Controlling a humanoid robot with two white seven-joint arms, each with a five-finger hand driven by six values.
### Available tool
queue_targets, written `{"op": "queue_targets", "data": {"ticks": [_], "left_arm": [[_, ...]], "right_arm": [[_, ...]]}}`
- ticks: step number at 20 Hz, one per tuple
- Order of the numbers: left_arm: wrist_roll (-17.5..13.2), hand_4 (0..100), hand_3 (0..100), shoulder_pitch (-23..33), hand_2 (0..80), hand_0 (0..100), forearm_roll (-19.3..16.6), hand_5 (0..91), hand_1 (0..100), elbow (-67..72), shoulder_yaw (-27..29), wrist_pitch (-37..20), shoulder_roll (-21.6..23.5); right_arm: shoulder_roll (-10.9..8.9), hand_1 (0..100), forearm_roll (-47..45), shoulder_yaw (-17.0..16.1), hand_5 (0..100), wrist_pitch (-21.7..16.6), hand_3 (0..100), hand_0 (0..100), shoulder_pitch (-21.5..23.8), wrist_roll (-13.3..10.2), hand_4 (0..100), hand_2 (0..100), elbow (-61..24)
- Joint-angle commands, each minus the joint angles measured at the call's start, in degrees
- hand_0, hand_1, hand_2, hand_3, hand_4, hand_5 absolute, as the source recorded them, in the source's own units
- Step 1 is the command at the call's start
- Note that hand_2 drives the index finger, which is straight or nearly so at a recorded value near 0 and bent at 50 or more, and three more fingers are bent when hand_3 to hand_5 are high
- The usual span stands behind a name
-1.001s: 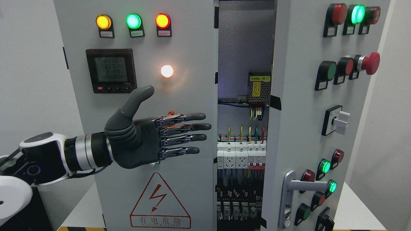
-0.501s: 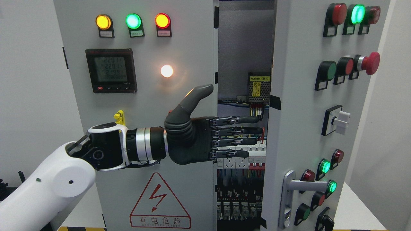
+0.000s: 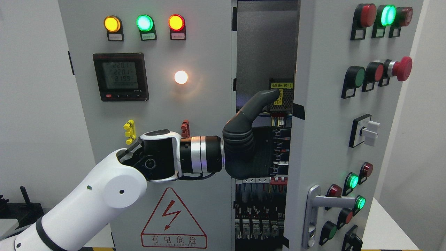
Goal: Open door with both hands
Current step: 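Insert left hand fingers into the gap behind the door edge, then push the button door outward with the left hand, swinging it open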
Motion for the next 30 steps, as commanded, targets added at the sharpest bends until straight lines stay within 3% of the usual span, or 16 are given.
{"op": "queue_targets", "data": {"ticks": [1, 5, 11, 21, 30], "left_arm": [[-0.06, 4, 0, -0.64, 0.0, 0, -0.13, 0.0, 0, 2.98, -0.40, -0.14, -7.19], [-0.06, 4, 0, -0.64, 0.0, 0, -0.30, 0.0, 0, 2.89, -0.49, -0.23, -8.50], [-0.06, 4, 0, -0.47, 0.0, 0, -5.14, 0.0, 0, 2.80, 0.48, -0.14, -13.69], [-0.06, 4, 0, -0.64, 0.0, 0, -6.80, 0.0, 0, 2.72, 0.12, -0.06, -19.93], [0.99, 4, 0, -1.08, 0.0, 0, -7.42, 0.0, 0, 2.45, -0.67, -0.93, -21.43]], "right_arm": [[-0.01, 0, 0.00, 0.00, 0, -0.01, 0, 0, 0.00, 0.02, 0, 0, 0.00], [-0.01, 0, 0.00, 0.00, 0, -0.01, 0, 0, 0.00, 0.02, 0, 0, 0.00], [-0.01, 0, 0.00, 0.00, 0, -0.01, 0, 0, 0.00, 0.02, 0, 0, 0.00], [-0.01, 0, 0.00, 0.00, 0, -0.01, 0, 0, 0.00, 0.02, 0, 0, 0.00], [-0.01, 0, 0.00, 0.00, 0, -0.01, 0, 0, 0.00, 0.02, 0, 0, 0.00]]}}
